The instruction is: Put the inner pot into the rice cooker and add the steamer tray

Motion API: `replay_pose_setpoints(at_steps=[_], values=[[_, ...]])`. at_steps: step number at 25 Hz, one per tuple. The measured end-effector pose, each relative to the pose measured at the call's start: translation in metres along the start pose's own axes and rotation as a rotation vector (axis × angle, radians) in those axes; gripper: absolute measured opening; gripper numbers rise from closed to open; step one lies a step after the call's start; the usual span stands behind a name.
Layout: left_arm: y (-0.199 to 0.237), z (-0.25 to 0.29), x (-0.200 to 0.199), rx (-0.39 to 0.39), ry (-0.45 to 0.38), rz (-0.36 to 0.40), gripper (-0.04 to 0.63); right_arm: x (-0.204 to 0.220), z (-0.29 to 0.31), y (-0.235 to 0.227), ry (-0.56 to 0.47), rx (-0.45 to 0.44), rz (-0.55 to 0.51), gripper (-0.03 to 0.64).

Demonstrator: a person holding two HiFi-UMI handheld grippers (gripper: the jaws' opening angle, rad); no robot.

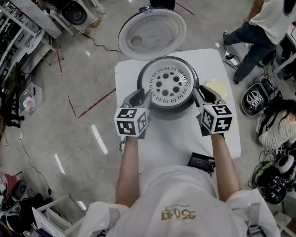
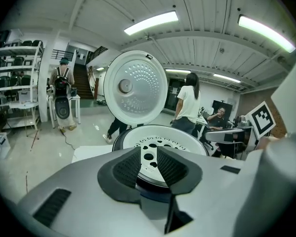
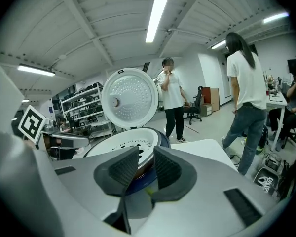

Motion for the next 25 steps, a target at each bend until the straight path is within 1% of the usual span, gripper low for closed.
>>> replay_pose_setpoints(at_steps=[3,5,9,13,18,22,25], values=[[-0.004,-0.014,0.007,-0.005,-0.015,-0.009,0.092,0.009,-0.012,0.01,-0.005,-0.035,0.035,0.069],[-0.007,-0.023,0.013,-0.011,-0.023,-0.012,0.063,0.015,-0.02,0.017,-0.009,-0.05,0.044,0.047],[-0.015,-0.039,0.023,-0.024,-0.033,-0.019,0.031,0.024,-0.035,0.027,-0.016,-0.075,0.056,0.012],[-0.03,-0.052,0.033,-0.026,-0.038,-0.023,0.017,0.034,-0.053,0.032,-0.02,-0.095,0.051,0.012],[-0.05,-0.065,0.05,0.015,-0.037,-0.052,0.017,0.046,-0.074,0.037,-0.036,-0.089,0.032,0.012],[-0.055,-0.078,0.057,0.002,-0.039,-0.06,0.017,0.048,-0.086,0.047,-0.06,-0.11,0.055,0.012],[-0.061,-0.086,0.063,0.002,-0.05,-0.067,0.017,0.056,-0.094,0.05,-0.054,-0.101,0.028,0.012]])
Point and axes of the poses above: the fingertips, and each gripper's own axes: z forward along the fingers, y to its left, x out of its underside, the point moved 1 cm from there along -z, backward along the fingers, and after that the axes turned 5 degrees about y, right-handed, at the moved point
